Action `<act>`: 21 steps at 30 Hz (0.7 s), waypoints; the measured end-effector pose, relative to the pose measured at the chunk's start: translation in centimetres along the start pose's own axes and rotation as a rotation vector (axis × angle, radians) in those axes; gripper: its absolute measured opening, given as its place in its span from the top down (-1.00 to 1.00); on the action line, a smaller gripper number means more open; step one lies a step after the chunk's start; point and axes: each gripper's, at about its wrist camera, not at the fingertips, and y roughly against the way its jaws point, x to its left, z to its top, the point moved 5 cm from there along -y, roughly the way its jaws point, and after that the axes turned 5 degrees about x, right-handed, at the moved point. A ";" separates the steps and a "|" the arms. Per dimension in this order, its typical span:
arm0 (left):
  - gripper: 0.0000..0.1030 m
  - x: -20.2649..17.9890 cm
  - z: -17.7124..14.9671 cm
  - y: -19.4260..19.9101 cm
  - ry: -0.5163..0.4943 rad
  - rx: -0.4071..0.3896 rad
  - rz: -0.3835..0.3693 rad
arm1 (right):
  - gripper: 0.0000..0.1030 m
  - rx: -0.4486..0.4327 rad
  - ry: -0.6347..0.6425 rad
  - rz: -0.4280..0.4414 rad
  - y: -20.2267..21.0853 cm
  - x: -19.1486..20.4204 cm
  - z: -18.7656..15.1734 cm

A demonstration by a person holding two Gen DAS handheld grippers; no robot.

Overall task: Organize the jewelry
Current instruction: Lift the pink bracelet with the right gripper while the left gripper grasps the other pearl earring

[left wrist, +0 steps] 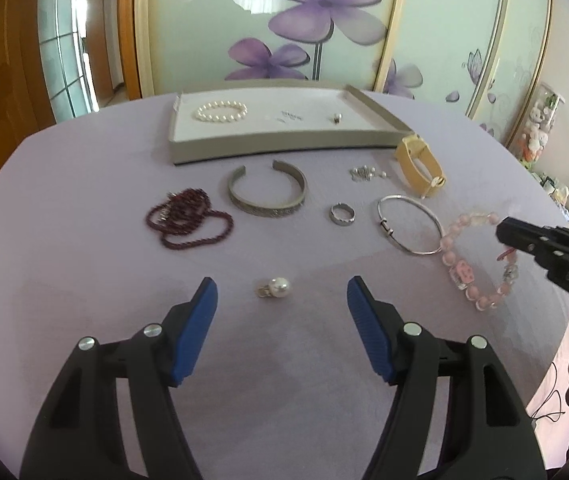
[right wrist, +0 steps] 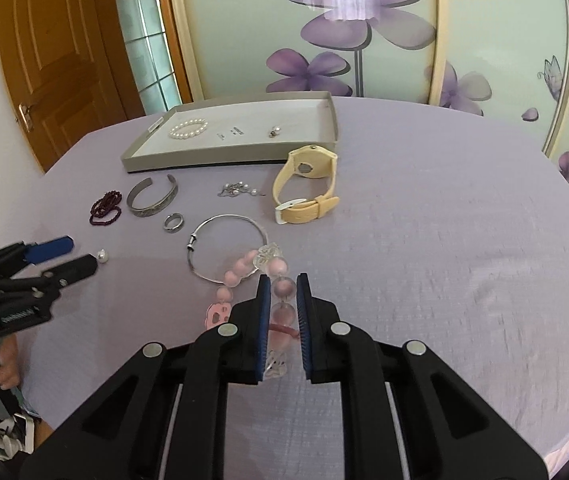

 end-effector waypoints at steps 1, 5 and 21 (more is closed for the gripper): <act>-0.23 -0.1 0.0 -0.3 -0.002 0.007 0.003 | 0.74 0.002 -0.003 0.002 0.0 -0.1 0.0; -0.07 -0.3 0.2 -1.6 0.007 0.033 0.014 | 0.74 0.007 -0.008 0.006 -0.1 -0.4 -0.1; 0.63 0.0 0.5 -2.2 0.023 0.035 0.061 | 0.73 0.000 0.010 0.030 0.5 0.5 0.7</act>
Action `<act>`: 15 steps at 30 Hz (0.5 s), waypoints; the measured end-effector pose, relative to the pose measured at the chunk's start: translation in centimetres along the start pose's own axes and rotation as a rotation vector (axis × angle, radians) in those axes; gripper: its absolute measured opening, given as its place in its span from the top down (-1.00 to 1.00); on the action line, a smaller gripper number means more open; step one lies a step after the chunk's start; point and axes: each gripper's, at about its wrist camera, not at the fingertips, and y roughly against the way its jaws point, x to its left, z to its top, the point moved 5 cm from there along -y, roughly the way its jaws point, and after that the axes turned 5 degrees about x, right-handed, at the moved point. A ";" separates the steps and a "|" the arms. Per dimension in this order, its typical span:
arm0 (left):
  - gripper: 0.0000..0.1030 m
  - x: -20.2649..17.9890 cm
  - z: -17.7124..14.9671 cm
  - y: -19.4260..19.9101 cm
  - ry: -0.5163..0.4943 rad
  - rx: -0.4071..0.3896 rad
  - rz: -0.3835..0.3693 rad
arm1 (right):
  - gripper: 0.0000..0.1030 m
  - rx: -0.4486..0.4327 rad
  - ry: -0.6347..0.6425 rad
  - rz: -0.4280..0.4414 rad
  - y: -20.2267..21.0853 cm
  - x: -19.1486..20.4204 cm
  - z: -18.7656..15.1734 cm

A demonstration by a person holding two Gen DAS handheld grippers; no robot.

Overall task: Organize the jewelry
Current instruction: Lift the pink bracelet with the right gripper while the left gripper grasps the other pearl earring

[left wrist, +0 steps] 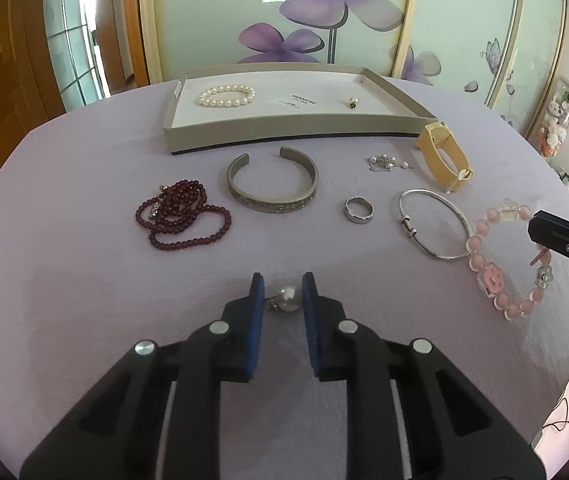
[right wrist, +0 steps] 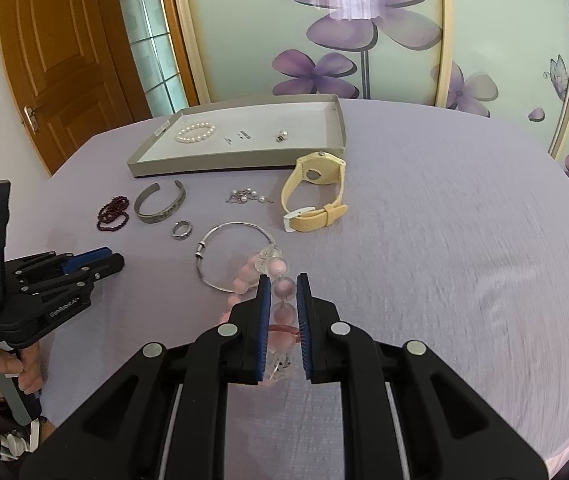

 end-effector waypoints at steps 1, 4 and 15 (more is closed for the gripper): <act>0.63 0.1 0.0 0.1 0.003 0.001 -0.002 | 0.73 -0.002 0.002 0.008 0.2 0.2 0.1; 0.70 0.2 -0.2 0.4 0.009 0.003 -0.018 | 0.73 -0.009 0.012 0.023 0.7 0.7 0.4; 0.70 1.0 0.1 3.0 0.015 -0.051 -0.038 | 0.73 -0.048 0.059 0.050 2.4 2.9 1.7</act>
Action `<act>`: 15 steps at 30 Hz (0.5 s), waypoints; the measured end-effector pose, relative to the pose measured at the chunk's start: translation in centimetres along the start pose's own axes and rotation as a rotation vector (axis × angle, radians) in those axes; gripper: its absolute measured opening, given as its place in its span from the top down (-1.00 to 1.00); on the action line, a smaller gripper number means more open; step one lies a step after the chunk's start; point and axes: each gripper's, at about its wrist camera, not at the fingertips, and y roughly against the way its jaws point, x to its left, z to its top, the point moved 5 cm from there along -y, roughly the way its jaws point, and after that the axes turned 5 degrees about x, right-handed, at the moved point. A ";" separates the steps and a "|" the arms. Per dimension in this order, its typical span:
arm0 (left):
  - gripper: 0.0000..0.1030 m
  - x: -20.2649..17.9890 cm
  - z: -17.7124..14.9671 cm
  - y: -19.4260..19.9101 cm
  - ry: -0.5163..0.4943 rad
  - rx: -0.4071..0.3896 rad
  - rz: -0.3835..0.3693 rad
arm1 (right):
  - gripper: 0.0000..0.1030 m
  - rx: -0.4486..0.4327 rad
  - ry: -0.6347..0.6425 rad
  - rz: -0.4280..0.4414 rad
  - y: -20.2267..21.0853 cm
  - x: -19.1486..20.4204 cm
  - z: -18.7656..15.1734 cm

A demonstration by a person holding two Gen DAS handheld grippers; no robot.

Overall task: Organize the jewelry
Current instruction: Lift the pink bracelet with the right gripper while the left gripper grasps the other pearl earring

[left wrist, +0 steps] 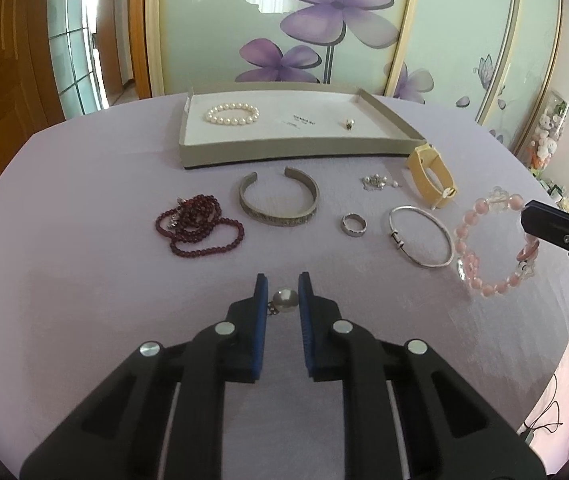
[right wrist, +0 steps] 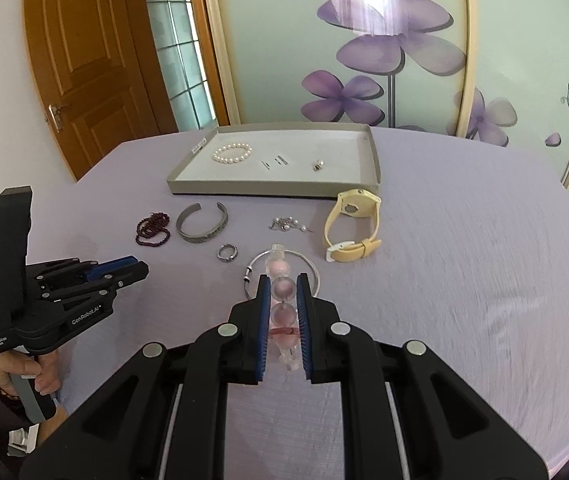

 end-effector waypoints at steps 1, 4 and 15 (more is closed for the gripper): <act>0.70 0.1 0.0 0.2 0.000 -0.006 -0.002 | 0.73 -0.002 0.002 0.001 0.0 0.1 0.1; 0.70 0.4 0.2 0.7 0.003 -0.020 -0.006 | 0.73 -0.007 0.007 0.006 0.2 0.5 0.3; 0.70 0.4 0.7 1.9 -0.006 -0.050 0.001 | 0.73 -0.028 0.025 0.028 0.8 1.4 1.4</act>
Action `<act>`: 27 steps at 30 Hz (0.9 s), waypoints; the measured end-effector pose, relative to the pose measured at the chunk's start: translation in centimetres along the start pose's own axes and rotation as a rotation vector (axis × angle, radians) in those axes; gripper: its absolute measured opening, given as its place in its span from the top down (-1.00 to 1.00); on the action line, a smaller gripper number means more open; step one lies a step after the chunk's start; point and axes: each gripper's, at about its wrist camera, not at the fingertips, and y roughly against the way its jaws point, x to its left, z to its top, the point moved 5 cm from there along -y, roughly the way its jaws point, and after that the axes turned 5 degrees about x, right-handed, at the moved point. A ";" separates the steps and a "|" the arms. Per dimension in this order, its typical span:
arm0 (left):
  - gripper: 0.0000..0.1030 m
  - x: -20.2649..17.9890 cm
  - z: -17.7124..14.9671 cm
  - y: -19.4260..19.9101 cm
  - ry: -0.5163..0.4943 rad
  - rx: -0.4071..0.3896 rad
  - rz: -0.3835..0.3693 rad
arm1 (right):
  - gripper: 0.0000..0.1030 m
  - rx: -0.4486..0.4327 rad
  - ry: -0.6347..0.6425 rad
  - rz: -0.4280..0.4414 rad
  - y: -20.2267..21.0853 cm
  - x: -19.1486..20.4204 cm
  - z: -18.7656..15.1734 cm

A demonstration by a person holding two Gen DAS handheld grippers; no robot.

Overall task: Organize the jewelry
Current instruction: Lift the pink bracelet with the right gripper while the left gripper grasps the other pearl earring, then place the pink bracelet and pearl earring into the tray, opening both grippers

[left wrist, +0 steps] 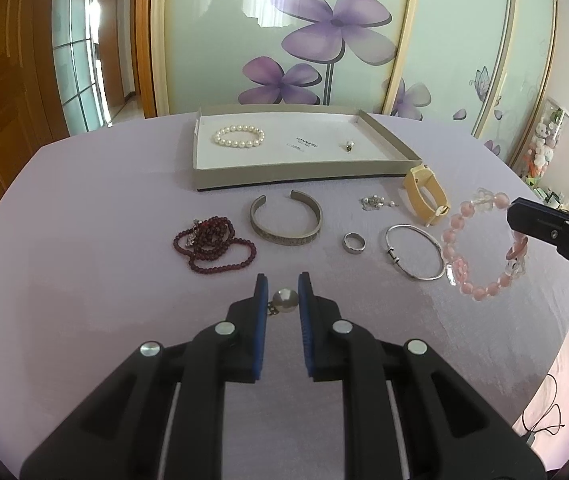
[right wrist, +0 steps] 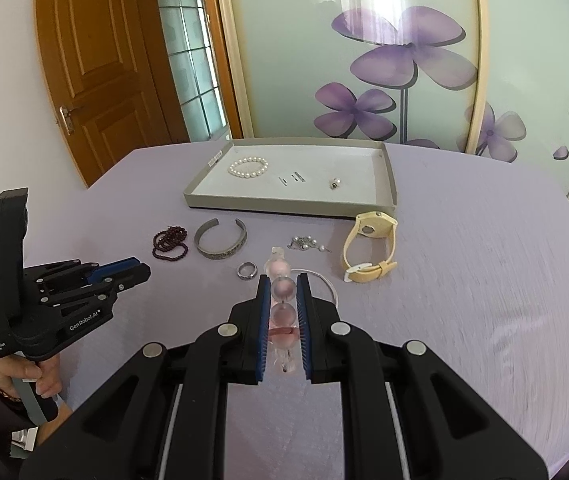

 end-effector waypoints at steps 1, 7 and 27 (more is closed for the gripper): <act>0.70 0.0 0.1 0.0 -0.001 -0.001 0.000 | 0.73 -0.003 0.002 -0.001 0.1 0.1 0.1; 0.70 -0.4 0.8 0.6 -0.008 -0.016 -0.003 | 0.73 -0.033 0.020 -0.007 0.6 0.4 1.8; 0.70 1.4 12.7 -1.2 0.005 -0.092 -0.020 | 0.73 -0.074 0.009 -0.084 -6.8 -3.2 14.4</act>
